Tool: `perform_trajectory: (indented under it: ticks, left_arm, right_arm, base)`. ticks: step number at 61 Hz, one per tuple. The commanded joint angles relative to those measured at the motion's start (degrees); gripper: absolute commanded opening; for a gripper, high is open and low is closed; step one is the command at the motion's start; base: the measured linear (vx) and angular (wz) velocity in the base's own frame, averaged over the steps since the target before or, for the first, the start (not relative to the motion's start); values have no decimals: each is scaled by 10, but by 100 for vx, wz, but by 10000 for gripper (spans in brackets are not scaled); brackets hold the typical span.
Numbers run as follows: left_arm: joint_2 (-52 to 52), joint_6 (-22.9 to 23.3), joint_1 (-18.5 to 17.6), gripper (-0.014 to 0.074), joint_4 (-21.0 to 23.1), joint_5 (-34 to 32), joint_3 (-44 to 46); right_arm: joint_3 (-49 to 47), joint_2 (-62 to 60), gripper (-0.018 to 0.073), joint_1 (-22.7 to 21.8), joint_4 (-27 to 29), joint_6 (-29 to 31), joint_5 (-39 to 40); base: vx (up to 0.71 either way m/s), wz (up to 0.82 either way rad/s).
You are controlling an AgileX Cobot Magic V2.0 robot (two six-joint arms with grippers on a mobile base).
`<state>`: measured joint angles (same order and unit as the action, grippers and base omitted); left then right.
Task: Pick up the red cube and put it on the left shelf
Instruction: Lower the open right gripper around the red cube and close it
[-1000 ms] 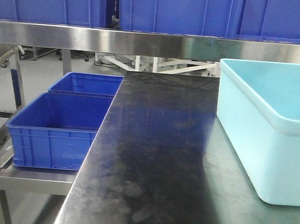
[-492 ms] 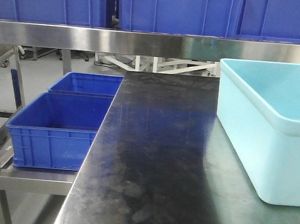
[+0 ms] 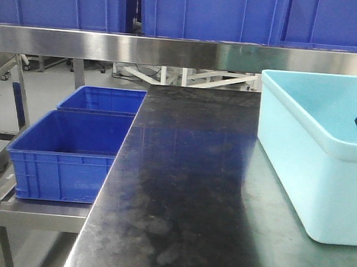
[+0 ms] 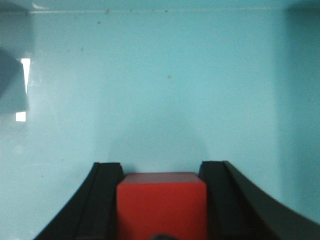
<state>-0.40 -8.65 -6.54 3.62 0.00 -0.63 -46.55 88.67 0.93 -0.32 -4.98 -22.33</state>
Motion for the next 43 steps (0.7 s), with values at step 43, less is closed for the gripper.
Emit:
perform_trajectory:
  ticks: [43]
  left_arm:
    - [5, -1, -3, 106, 2, -48, -13]
  right_arm:
    - [21, -431, 65, -2, -4, 1, 62]
  base:
    - [0, 0]
